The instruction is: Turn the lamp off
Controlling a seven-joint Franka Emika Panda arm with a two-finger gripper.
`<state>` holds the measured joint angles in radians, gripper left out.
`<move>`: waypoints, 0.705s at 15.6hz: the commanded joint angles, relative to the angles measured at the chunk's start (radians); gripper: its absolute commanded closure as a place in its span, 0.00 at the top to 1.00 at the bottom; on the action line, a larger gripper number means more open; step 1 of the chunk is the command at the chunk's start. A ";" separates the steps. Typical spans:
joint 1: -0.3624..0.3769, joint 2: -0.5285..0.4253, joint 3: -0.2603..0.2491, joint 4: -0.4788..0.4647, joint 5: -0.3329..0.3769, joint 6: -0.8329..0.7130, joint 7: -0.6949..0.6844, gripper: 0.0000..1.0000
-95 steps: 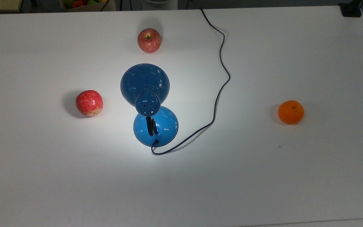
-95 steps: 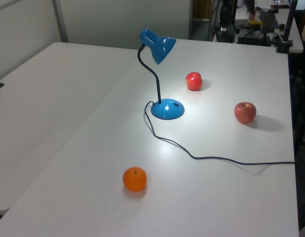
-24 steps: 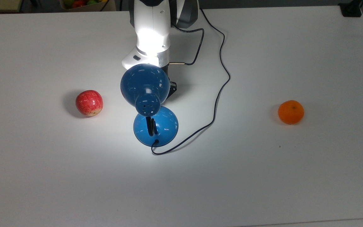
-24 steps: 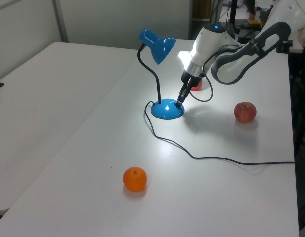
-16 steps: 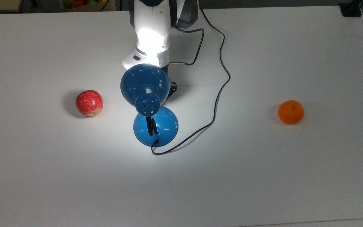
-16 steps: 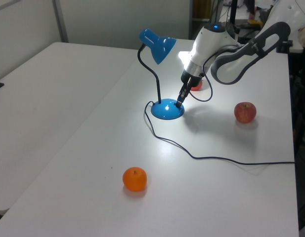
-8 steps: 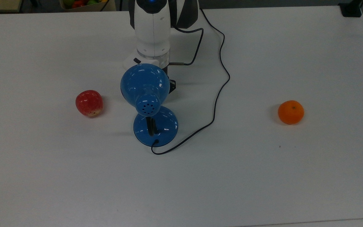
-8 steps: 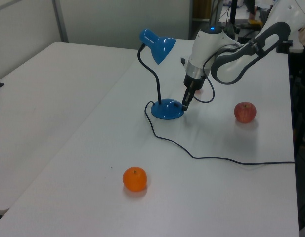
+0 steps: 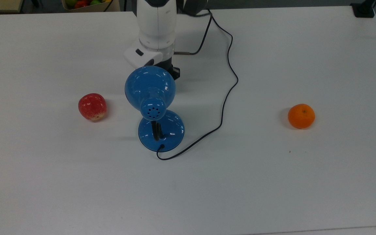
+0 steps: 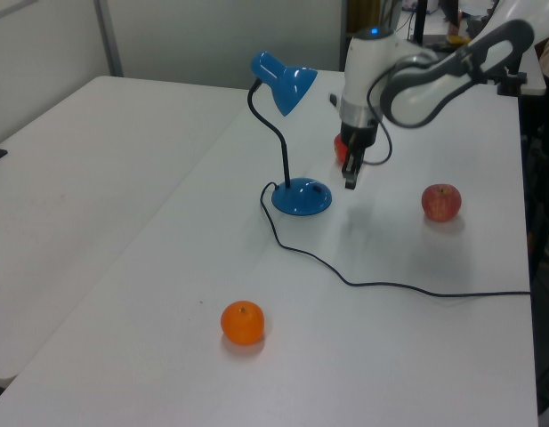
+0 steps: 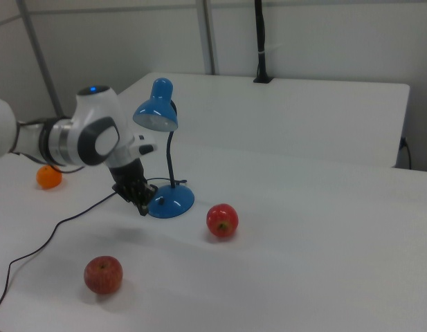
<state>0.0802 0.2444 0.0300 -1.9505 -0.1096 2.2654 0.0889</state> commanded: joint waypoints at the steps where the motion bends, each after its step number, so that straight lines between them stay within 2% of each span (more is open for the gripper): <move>1: 0.009 -0.114 0.001 0.062 -0.022 -0.240 0.019 0.00; 7: 0.007 -0.172 0.001 0.319 -0.001 -0.572 -0.067 0.00; 10: -0.003 -0.201 -0.011 0.364 0.024 -0.647 -0.078 0.02; 11: -0.008 -0.220 -0.018 0.364 0.024 -0.667 -0.093 0.26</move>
<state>0.0805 0.0448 0.0279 -1.6071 -0.1051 1.6569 0.0436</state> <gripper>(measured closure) 0.974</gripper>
